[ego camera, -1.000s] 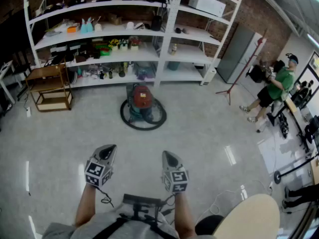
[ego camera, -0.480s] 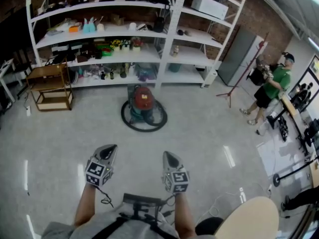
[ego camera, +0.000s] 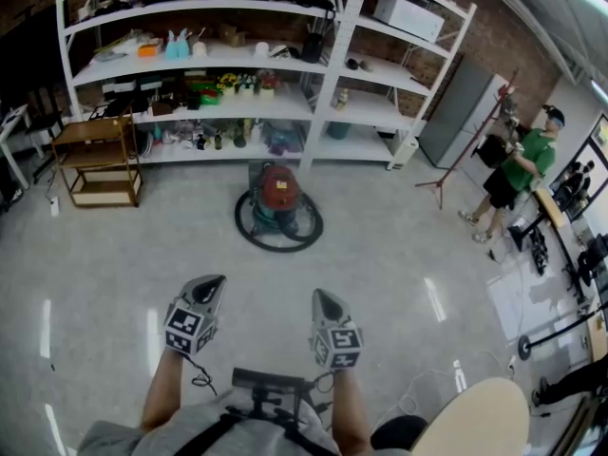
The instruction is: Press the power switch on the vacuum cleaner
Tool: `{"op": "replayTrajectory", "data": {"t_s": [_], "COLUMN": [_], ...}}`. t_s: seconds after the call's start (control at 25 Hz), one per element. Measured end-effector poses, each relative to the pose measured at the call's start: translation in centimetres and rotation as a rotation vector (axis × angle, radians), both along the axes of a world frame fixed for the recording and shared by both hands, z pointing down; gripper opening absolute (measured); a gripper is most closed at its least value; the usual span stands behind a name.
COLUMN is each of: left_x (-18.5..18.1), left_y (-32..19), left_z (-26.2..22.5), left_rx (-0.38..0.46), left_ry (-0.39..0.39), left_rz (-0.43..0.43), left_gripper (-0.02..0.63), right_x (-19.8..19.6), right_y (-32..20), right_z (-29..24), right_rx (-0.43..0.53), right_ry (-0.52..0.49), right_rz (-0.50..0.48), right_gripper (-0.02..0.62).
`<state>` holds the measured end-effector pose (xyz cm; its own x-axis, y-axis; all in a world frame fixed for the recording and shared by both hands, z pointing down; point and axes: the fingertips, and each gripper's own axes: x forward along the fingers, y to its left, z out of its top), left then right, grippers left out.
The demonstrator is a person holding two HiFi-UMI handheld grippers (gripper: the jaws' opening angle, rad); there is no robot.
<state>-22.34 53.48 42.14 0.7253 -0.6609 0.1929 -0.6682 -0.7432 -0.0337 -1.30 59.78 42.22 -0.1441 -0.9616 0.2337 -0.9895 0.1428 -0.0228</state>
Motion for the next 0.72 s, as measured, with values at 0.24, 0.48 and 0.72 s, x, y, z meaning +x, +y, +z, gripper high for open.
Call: {"op": "replayTrajectory", "data": {"t_s": [0.24, 0.48, 0.72], "left_x": [-0.4, 0.9, 3.1], "left_y": [-1.5, -5.4, -11.4], "left_z": [0.5, 0.8, 0.7], "left_rx": [-0.007, -0.010, -0.009], "left_ry": [0.008, 0.010, 0.006], "left_rz": [0.008, -0.001, -0.012], "left_gripper": [0.006, 0.006, 0.006], "right_x": [-1.3, 0.5, 2.5], "right_y": [-1.2, -5.4, -11.7], "right_z": [0.8, 0.9, 1.4], "right_rx": [-0.013, -0.010, -0.016], "right_ry": [-0.002, -0.011, -0.016], "right_rz": [-0.003, -0.002, -0.018], "right_gripper": [0.012, 0.012, 0.012]}}
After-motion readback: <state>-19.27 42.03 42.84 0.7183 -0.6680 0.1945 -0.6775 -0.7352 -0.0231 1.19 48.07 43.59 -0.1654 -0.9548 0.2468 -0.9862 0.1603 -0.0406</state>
